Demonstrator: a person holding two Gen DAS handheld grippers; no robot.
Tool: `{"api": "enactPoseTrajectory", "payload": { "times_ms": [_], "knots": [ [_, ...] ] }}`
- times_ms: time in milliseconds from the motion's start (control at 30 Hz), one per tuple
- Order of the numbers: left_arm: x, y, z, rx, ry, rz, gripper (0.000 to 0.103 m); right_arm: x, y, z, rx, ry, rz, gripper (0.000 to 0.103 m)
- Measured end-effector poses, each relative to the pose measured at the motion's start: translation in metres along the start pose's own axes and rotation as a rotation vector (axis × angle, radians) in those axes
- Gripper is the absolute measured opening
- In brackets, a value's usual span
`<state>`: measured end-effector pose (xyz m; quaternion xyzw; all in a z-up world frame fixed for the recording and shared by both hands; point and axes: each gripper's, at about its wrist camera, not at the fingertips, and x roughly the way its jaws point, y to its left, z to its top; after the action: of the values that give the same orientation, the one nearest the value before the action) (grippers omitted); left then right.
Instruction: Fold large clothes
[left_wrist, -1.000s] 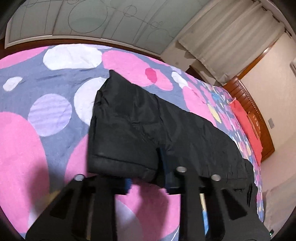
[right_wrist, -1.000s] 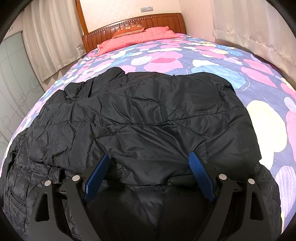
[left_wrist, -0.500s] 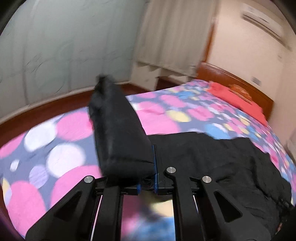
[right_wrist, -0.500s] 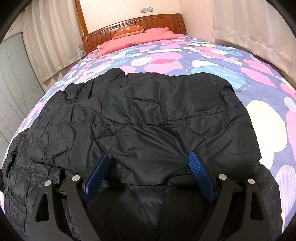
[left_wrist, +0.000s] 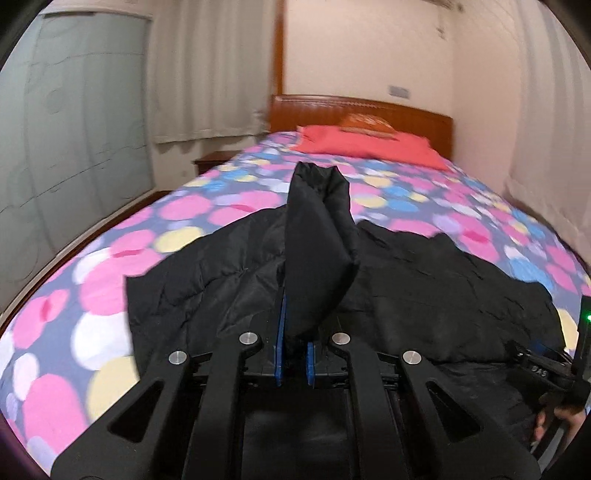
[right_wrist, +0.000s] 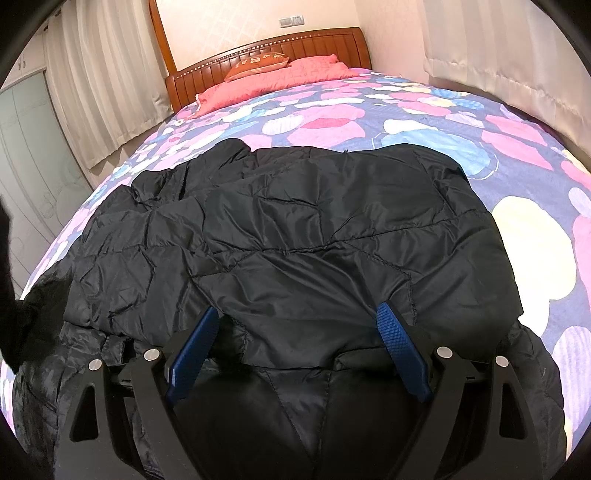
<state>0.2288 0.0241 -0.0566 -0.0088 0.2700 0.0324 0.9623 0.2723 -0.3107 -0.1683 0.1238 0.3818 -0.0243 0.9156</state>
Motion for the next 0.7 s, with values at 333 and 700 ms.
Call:
{"api": "enactPoseTrajectory", "payload": {
  "times_ms": [333,700],
  "knots": [
    [0.053,-0.109,-0.009,0.151,0.085,-0.124,0.008,0.002,-0.002,0.000,0.012,-0.008,0.017,0.086],
    [0.019,-0.122,-0.021,0.193,0.081,-0.174,0.069,0.001,-0.005,-0.001,0.023,-0.012,0.032,0.086]
  ]
}}
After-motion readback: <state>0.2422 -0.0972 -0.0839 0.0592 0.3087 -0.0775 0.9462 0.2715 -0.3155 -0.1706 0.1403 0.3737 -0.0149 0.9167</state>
